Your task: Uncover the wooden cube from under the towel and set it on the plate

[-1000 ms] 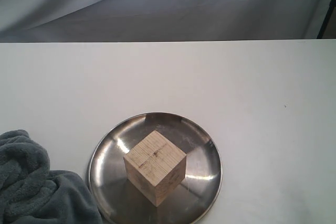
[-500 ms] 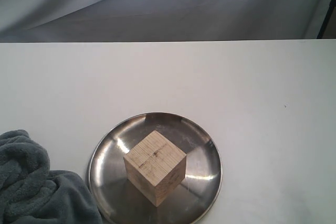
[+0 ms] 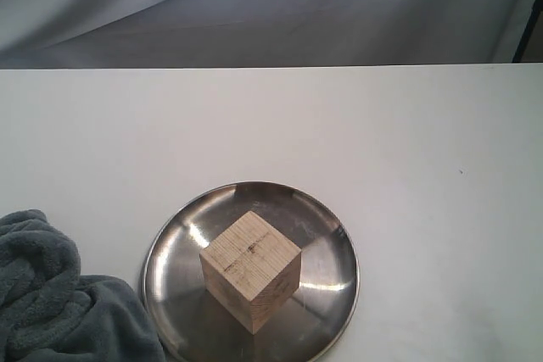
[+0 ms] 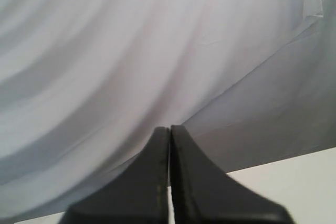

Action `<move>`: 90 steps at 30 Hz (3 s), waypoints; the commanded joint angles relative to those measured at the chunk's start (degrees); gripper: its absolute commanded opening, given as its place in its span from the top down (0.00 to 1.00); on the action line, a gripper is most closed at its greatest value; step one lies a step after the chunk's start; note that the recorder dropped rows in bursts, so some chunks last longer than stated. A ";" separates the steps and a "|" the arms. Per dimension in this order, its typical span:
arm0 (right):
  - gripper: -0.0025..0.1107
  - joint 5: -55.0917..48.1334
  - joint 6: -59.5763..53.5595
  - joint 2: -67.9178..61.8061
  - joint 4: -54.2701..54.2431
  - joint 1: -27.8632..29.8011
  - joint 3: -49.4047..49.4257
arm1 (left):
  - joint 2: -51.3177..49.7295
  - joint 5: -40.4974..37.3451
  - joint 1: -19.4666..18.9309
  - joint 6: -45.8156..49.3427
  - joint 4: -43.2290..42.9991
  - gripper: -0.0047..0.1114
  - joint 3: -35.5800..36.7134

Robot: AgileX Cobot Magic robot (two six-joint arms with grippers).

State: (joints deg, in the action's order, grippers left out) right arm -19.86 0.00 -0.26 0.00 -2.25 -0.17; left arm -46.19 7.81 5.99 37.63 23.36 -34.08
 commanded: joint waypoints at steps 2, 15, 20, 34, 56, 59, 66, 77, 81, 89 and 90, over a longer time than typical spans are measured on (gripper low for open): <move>0.98 0.15 0.00 0.26 0.00 0.43 0.17 | 4.88 -0.09 -0.14 -0.55 0.34 0.94 -0.08; 0.98 0.15 0.00 0.26 0.00 0.43 0.17 | 22.23 9.80 -3.72 -9.34 0.34 0.94 12.39; 0.98 0.15 0.00 0.26 0.00 0.43 0.17 | 28.54 10.78 -6.53 -9.30 4.99 0.94 20.82; 0.98 0.15 0.00 0.26 0.00 0.43 0.17 | 41.24 15.40 -7.13 -9.16 5.09 0.94 29.85; 0.98 0.15 0.00 0.26 0.00 0.43 0.17 | 41.24 1.24 -7.13 -41.76 -21.89 0.94 29.85; 0.98 0.15 0.00 0.26 0.00 0.43 0.17 | 41.24 -2.81 -7.13 -48.48 -29.01 0.94 29.85; 0.98 0.15 0.00 0.26 0.00 0.43 0.17 | 41.24 -12.11 -7.13 -49.59 -33.34 0.94 29.94; 0.98 0.15 0.00 0.26 0.00 0.43 0.17 | 41.29 -14.70 -7.13 -49.07 -32.95 0.94 34.08; 0.98 0.15 0.00 0.26 0.00 0.43 0.17 | 41.37 -17.82 -7.13 -49.07 -32.95 0.94 34.08; 0.98 0.15 0.00 0.26 0.00 0.43 0.17 | 43.85 -23.44 -7.13 -49.18 -33.43 0.94 34.08; 0.98 0.15 0.00 0.26 0.00 0.43 0.17 | 44.21 -23.44 -7.13 -49.18 -33.43 0.94 34.08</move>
State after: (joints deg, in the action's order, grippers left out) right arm -19.86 0.00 -0.26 0.00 -2.25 -0.17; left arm -3.15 -15.34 -0.93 -11.46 -9.98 -0.26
